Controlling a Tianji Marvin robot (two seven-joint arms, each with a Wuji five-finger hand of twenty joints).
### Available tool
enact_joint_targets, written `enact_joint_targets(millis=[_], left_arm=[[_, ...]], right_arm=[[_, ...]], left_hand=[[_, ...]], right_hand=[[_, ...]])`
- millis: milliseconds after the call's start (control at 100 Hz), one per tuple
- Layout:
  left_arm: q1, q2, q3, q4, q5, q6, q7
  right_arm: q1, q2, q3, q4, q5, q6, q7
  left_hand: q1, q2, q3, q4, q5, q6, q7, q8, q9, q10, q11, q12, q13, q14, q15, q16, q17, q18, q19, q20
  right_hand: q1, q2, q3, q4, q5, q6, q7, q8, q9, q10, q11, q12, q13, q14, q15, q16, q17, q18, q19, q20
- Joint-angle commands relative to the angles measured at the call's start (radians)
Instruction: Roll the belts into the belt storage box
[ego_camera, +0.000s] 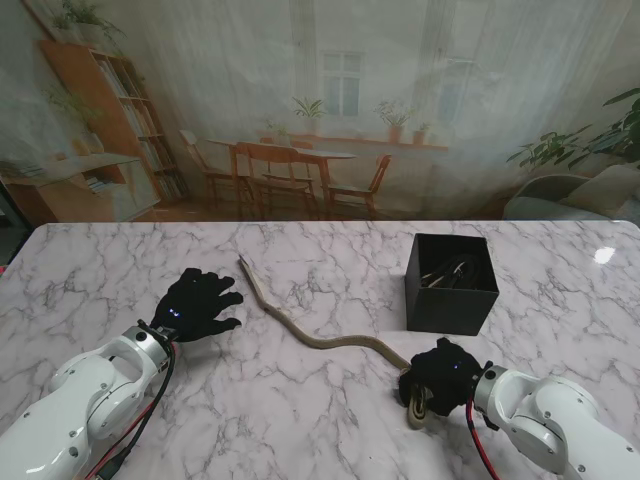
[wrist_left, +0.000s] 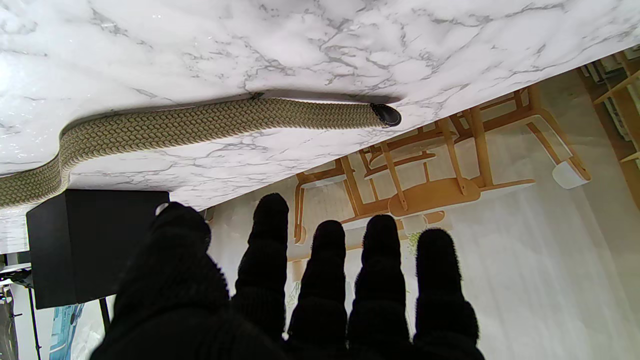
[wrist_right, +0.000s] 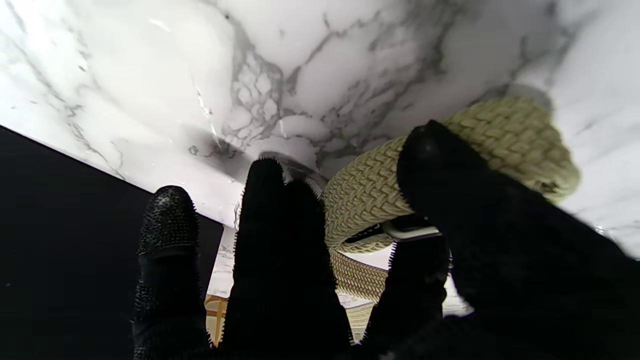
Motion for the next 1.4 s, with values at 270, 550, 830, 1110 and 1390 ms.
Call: enact_joint_targets(millis=[270, 550, 830, 1110, 1390], left_arm=[[-0.002, -0.002, 0.004, 0.003, 0.0, 0.001, -0.012], [-0.002, -0.002, 0.004, 0.003, -0.001, 0.002, -0.015], [-0.002, -0.002, 0.004, 0.003, -0.001, 0.002, -0.013], [-0.003, -0.003, 0.004, 0.004, -0.004, 0.002, -0.014], [-0.003, -0.002, 0.005, 0.004, -0.003, 0.001, -0.015]], right_arm=[[-0.014, -0.005, -0.007, 0.013, 0.061, 0.008, 0.037], [-0.011, -0.009, -0.016, 0.034, 0.084, 0.023, -0.003], [-0.01, -0.015, -0.013, 0.051, 0.08, 0.013, -0.083], [0.007, -0.016, -0.019, 0.084, 0.066, -0.022, -0.165], [0.014, -0.021, -0.032, 0.108, 0.105, -0.013, -0.18]], left_hand=[[0.0, 0.051, -0.024, 0.002, 0.001, 0.021, -0.002, -0.004, 0.014, 0.016, 0.006, 0.015, 0.003, 0.02, -0.009, 0.009, -0.015, 0.037, -0.03, 0.008], [-0.001, 0.052, -0.024, 0.002, -0.001, 0.021, -0.003, -0.004, 0.013, 0.018, 0.005, 0.015, 0.001, 0.021, -0.01, 0.008, -0.014, 0.037, -0.03, 0.009], [-0.001, 0.051, -0.024, 0.002, 0.0, 0.021, -0.003, -0.004, 0.015, 0.017, 0.006, 0.016, 0.003, 0.022, -0.009, 0.009, -0.014, 0.038, -0.03, 0.009], [-0.002, 0.052, -0.024, 0.002, -0.004, 0.022, -0.005, -0.005, 0.014, 0.016, 0.006, 0.016, 0.004, 0.02, -0.009, 0.009, -0.015, 0.037, -0.03, 0.009], [-0.003, 0.051, -0.024, 0.002, -0.005, 0.022, -0.006, -0.006, 0.015, 0.016, 0.006, 0.016, 0.006, 0.021, -0.009, 0.01, -0.013, 0.037, -0.03, 0.009]], right_hand=[[-0.074, 0.039, -0.035, -0.037, 0.263, 0.118, 0.296, -0.047, -0.23, 0.034, -0.171, -0.197, -0.146, 0.09, -0.153, -0.183, -0.041, 0.089, -0.099, -0.066], [-0.053, 0.106, -0.066, -0.043, 0.179, 0.096, 0.322, 0.009, 0.134, -0.077, 0.216, 0.065, -0.074, 0.017, -0.059, -0.126, -0.013, 0.048, -0.04, -0.081], [-0.023, 0.133, -0.057, -0.046, 0.089, 0.08, 0.292, 0.033, 0.419, -0.177, 0.3, 0.124, 0.093, -0.076, 0.03, -0.067, 0.034, 0.013, 0.006, -0.059], [-0.048, 0.193, 0.063, 0.1, -0.197, 0.147, -0.189, -0.037, 0.712, -0.214, 0.288, 0.143, 0.281, -0.145, 0.119, 0.033, 0.053, -0.083, 0.041, -0.073], [0.028, 0.268, 0.074, 0.102, -0.364, 0.07, -0.17, -0.05, 0.749, -0.166, 0.329, 0.132, 0.374, -0.079, 0.134, 0.028, 0.094, -0.049, 0.068, -0.079]])
